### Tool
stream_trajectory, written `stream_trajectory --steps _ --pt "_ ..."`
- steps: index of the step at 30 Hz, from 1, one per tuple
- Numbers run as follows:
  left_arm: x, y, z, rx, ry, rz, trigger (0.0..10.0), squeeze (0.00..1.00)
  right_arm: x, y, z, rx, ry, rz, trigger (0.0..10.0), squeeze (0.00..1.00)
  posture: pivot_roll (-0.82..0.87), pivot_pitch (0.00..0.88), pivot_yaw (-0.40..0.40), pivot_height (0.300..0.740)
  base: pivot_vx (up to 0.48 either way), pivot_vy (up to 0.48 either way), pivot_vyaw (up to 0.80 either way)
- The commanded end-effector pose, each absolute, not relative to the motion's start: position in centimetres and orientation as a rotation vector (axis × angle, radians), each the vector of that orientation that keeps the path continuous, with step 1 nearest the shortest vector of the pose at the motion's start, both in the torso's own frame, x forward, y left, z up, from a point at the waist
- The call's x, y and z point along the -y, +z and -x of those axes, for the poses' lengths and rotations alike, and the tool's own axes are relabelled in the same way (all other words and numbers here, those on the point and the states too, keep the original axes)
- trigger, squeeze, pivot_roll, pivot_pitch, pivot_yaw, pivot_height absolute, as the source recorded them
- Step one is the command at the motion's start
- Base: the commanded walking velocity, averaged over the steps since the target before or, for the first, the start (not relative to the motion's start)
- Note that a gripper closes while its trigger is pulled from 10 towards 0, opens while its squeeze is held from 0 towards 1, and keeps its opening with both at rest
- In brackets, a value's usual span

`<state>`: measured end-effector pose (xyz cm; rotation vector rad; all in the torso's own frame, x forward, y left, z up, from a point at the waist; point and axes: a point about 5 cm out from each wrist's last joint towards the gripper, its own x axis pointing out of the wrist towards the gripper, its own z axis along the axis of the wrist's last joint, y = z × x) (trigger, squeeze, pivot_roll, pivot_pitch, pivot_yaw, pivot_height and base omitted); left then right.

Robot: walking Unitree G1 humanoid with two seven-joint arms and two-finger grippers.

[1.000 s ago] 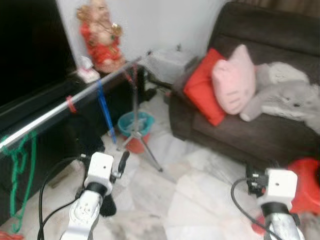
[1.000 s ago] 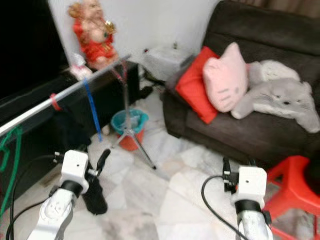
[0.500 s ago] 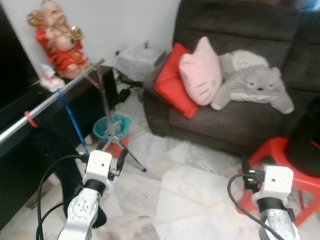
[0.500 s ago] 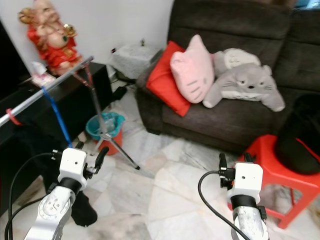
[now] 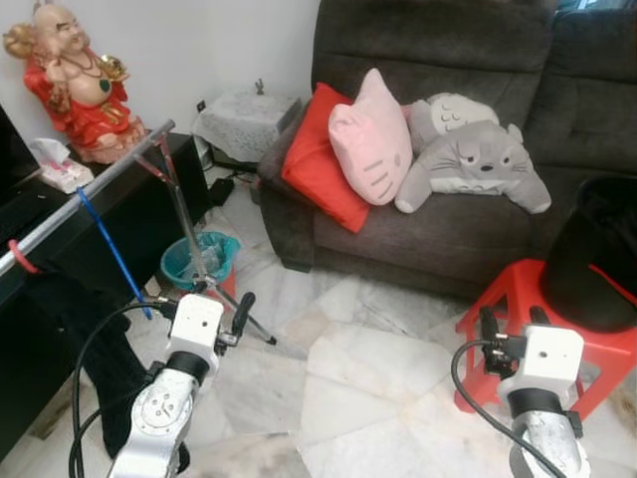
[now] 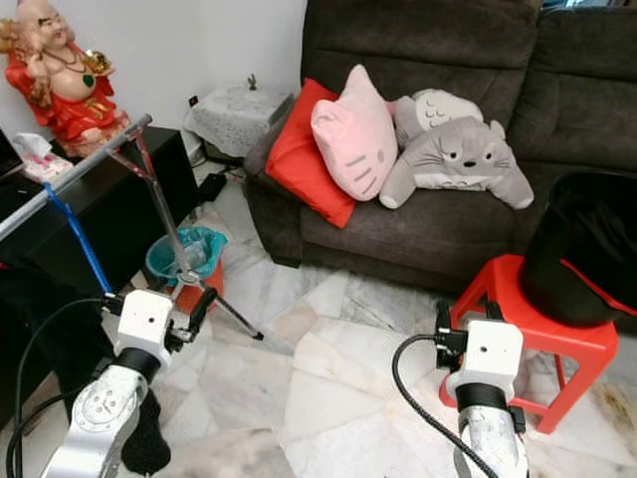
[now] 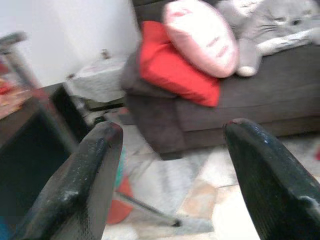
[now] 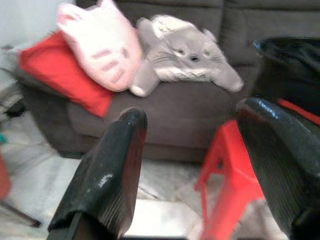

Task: Hang hanger

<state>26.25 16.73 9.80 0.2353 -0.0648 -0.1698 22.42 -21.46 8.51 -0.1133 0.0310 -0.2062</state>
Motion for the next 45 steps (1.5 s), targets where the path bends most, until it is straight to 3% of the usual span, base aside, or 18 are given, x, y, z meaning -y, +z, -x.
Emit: stream_trajectory --steps 1,33,45 --pt "-16.6 9.8 -26.2 0.059 -0.186 -0.250 10.0 0.00 21.5 8.5 -22.5 -0.031 -0.212 0.109 10.0 0.00 -0.02 0.000 0.045 0.740 0.000 0.000 -0.65" --pt "-17.0 10.2 -26.7 0.064 -0.224 -0.280 10.0 0.00 20.0 8.2 -23.4 -0.013 -0.194 0.086 10.0 0.00 -0.03 0.000 0.096 0.740 0.000 -0.042 -0.64" --pt "-16.9 10.3 -27.0 0.060 -0.217 -0.275 10.0 0.00 19.5 8.2 -23.7 0.004 -0.176 0.084 10.0 0.00 -0.01 0.000 0.084 0.740 0.000 0.000 0.00"
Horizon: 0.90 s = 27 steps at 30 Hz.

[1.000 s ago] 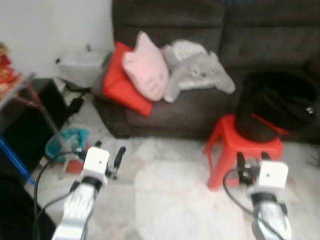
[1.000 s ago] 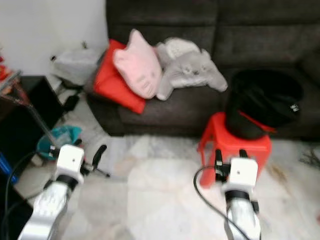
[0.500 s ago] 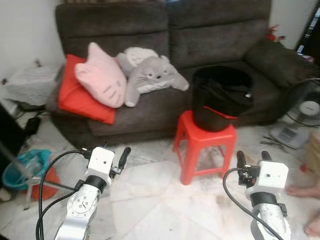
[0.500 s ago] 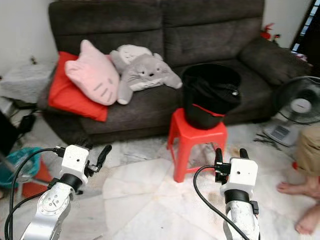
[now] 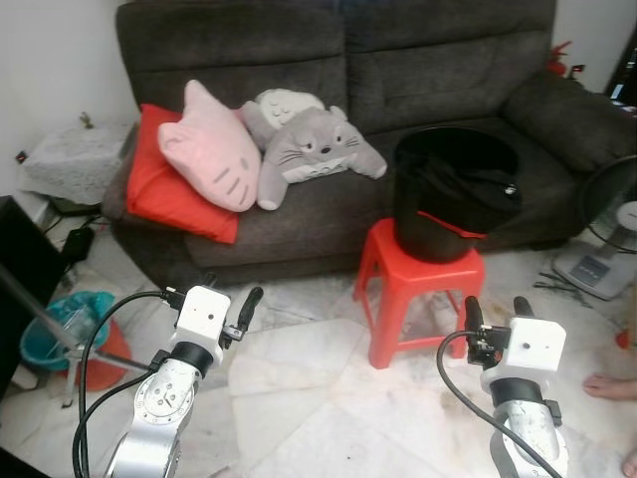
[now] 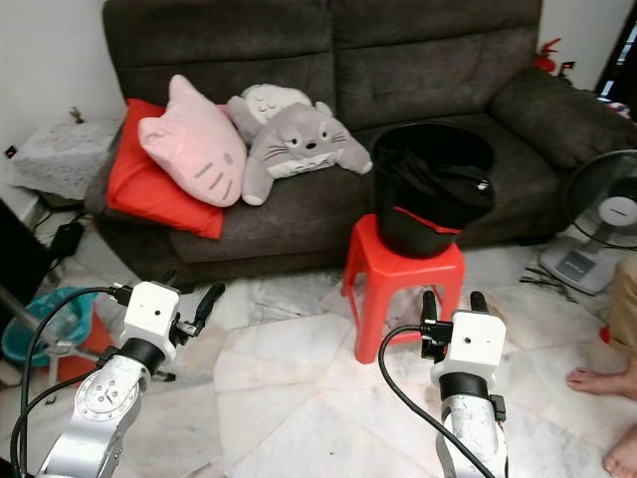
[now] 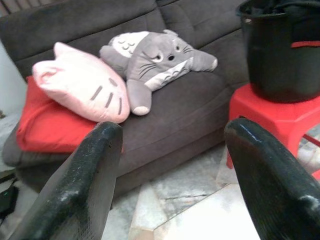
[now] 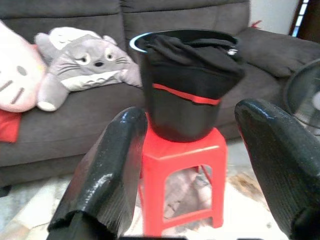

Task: Hang hanger

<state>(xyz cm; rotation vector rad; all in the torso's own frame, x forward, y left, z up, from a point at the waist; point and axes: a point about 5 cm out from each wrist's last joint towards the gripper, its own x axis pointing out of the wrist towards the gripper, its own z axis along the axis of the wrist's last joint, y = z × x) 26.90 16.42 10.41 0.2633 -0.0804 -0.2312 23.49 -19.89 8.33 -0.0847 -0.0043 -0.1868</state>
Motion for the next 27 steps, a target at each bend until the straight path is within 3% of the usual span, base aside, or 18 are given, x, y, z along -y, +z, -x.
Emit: stream_trajectory --steps 1,27 --pt "-16.98 10.23 -26.94 0.058 -0.217 -0.281 10.0 0.00 19.50 8.22 -23.72 0.004 -0.174 0.084 10.0 0.00 -0.01 0.000 0.082 0.740 0.000 0.000 0.00" --pt "-16.48 10.06 -26.69 0.060 -0.215 -0.266 10.0 0.00 19.67 8.50 -23.76 0.018 -0.168 0.078 10.0 0.00 -0.01 0.000 0.065 0.740 0.000 -0.092 0.00"
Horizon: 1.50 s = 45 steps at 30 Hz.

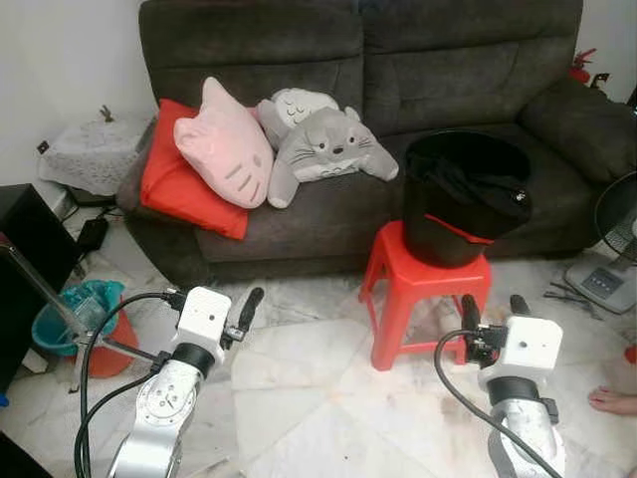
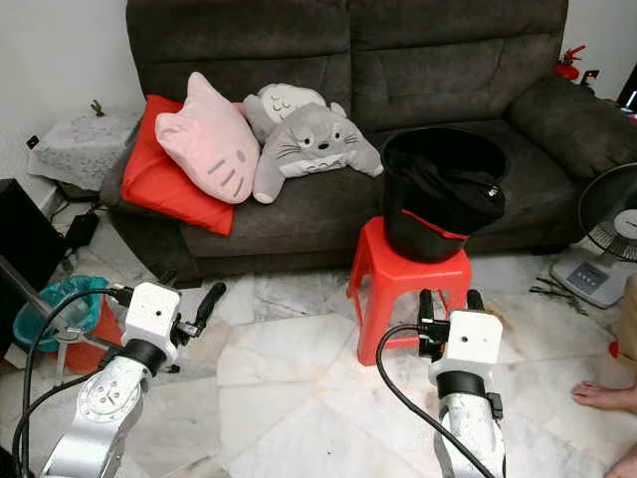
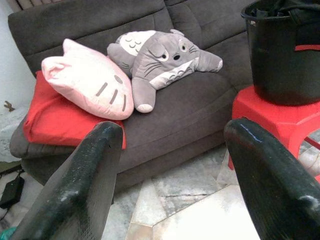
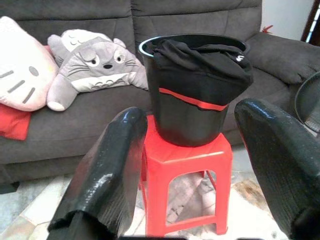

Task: Hang hanger

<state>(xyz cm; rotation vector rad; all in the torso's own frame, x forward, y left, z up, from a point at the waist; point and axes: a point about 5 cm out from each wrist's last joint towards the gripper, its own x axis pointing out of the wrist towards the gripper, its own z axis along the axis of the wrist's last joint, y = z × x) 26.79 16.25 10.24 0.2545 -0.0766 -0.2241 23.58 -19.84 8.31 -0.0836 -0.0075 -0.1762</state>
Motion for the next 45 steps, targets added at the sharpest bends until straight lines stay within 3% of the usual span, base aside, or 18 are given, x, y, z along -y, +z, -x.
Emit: stream_trajectory --steps 1,37,45 --pt "-16.46 10.04 -26.67 0.059 -0.215 -0.266 10.0 0.00 19.68 8.50 -23.77 0.018 -0.168 0.079 10.0 0.00 -0.01 0.000 0.064 0.740 0.000 -0.240 0.00" --pt "-16.22 9.85 -26.50 0.053 -0.215 -0.259 10.0 0.00 19.56 8.56 -23.82 0.014 -0.156 0.086 10.0 0.00 -0.01 0.000 0.055 0.740 0.000 -0.289 0.00" --pt "-16.00 9.41 -26.74 -0.014 -0.191 -0.122 10.0 0.00 19.55 8.66 -23.93 0.017 -0.153 0.087 10.0 0.00 -0.01 0.000 0.050 0.740 0.000 0.000 0.00"
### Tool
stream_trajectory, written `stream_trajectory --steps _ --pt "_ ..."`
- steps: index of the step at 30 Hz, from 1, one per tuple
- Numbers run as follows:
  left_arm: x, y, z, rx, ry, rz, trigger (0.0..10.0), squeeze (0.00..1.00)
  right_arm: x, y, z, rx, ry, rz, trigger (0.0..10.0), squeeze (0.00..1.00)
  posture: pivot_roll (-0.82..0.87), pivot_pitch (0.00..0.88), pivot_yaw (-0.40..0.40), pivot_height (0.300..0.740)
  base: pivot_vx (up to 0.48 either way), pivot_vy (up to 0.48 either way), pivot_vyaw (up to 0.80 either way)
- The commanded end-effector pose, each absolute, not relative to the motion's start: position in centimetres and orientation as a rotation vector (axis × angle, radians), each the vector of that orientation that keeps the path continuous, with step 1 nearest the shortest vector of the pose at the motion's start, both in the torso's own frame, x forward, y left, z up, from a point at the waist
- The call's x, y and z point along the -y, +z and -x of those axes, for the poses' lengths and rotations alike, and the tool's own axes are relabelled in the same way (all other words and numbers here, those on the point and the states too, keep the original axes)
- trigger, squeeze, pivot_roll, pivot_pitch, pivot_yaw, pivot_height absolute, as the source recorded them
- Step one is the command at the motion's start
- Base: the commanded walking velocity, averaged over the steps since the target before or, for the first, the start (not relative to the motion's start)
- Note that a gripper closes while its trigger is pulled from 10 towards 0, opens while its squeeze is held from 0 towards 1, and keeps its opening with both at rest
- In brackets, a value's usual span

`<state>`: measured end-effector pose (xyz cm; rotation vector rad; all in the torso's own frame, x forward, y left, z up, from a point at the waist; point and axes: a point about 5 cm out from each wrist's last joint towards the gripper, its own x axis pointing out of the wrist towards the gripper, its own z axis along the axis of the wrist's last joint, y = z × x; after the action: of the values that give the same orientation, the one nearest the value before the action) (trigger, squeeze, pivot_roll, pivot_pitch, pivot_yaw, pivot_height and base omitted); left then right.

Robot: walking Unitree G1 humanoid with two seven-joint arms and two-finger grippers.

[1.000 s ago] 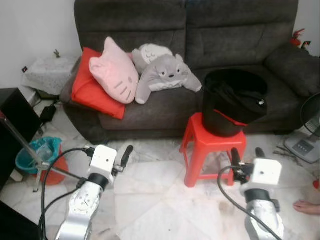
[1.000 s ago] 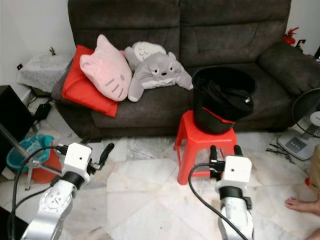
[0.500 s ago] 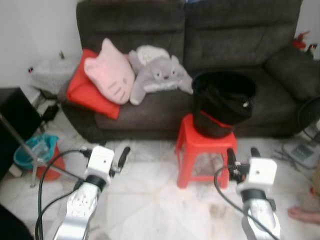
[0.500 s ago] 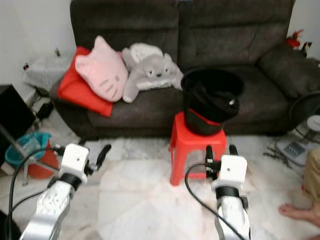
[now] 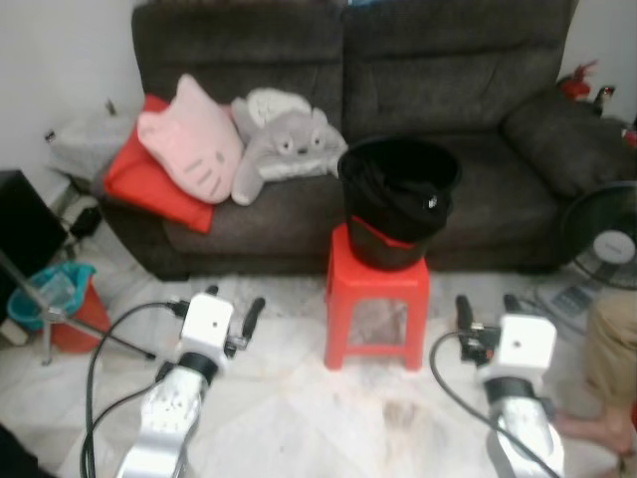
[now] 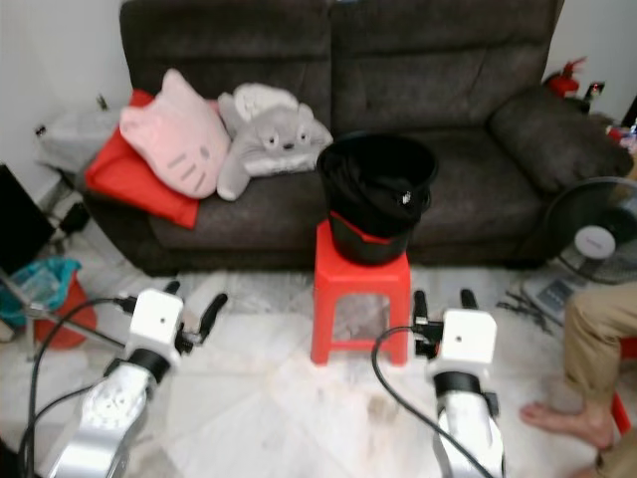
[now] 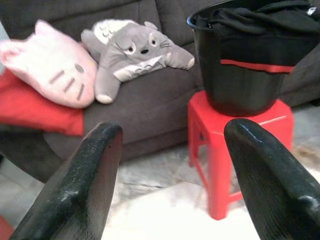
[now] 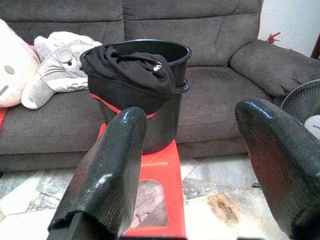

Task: Hang hanger

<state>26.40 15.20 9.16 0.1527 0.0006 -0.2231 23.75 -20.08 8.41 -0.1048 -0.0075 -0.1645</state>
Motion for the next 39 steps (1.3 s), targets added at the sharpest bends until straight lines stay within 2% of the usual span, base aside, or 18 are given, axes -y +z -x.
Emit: stream_trajectory --steps 1,35,39 --pt "-15.9 9.6 -26.9 -0.008 -0.190 -0.108 10.0 0.00 19.5 8.7 -23.9 0.017 -0.153 0.087 10.0 0.00 -0.01 0.000 0.050 0.740 0.000 0.000 0.00" --pt "-14.8 9.8 -27.0 -0.022 -0.226 -0.102 10.0 0.00 19.2 8.8 -24.1 0.015 -0.138 0.088 10.0 0.00 -0.02 0.000 0.039 0.740 0.000 0.000 0.00" --pt "-14.8 9.6 -26.9 -0.034 -0.230 -0.114 10.0 0.00 19.1 8.6 -23.9 0.006 -0.139 0.087 10.0 0.00 -0.02 0.000 0.044 0.740 0.265 0.000 0.00"
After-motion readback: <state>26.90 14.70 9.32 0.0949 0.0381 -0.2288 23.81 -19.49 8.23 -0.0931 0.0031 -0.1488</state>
